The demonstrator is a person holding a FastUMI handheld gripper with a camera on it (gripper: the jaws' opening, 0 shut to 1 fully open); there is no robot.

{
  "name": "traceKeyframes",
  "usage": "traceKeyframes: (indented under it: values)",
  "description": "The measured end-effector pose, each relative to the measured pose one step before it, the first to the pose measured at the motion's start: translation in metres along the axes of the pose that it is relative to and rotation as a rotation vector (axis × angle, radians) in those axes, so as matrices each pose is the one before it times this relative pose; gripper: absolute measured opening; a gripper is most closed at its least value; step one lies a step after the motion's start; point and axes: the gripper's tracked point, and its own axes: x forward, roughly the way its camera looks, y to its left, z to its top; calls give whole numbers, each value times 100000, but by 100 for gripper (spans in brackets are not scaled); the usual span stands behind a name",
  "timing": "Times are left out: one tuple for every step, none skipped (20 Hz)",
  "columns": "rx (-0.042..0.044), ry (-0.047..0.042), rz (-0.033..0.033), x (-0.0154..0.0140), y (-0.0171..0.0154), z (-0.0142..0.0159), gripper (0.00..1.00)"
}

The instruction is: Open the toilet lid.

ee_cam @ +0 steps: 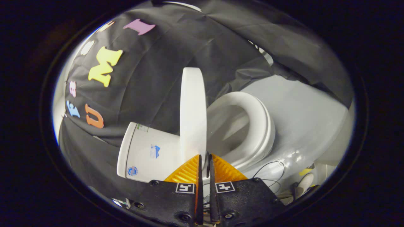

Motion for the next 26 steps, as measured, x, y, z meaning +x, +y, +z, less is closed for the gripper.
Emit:
traceKeyframes:
  values:
    - [-2857, -646, -635, 0, 785, 68, 11]
    - [-2287, -545, -917, -34, 647, -117, 11]
    - [-1800, -1004, -806, -17, 594, 60, 11]
    - [-1691, -633, -1059, -73, 474, 42, 11]
    - [-1323, -842, -1226, -140, 450, 8, 11]
    - [-892, -452, -1295, -122, 455, -101, 11]
    - [-874, -820, -531, -210, 498, -36, 11]
    - [-972, -525, -422, -137, 582, -61, 11]
    - [-725, -251, -517, -134, 372, -6, 11]
    - [-795, -328, -525, -142, 458, -126, 11]
    - [-426, -494, -93, -148, 517, 45, 11]
    - [-1290, -309, -240, 39, 534, -96, 11]
    - [-830, -553, -457, 42, 556, 85, 11]
    - [-2336, -335, -626, -51, 421, -123, 11]
    - [-741, -546, -877, -95, 474, 86, 11]
    - [-2658, -192, -768, -96, 417, -180, 11]
    - [-729, -665, -631, -160, 503, 120, 11]
    - [-2487, -324, 23, -17, 499, 10, 11]
    - [-238, -447, -61, -392, 645, -57, 11]
    - [-2304, -503, 510, 47, 575, -4, 11]
    - [-1106, -70, -11, -245, 616, -19, 11]
    - [-1882, -434, 146, 146, 499, 163, 11]
    - [-447, 11, -113, -12, 642, -178, 11]
    - [-1094, -257, 132, 79, 562, 45, 11]
    - [-1143, -416, -203, -45, 520, -48, 11]
    - [-2426, -779, -199, -7, 579, -63, 11]
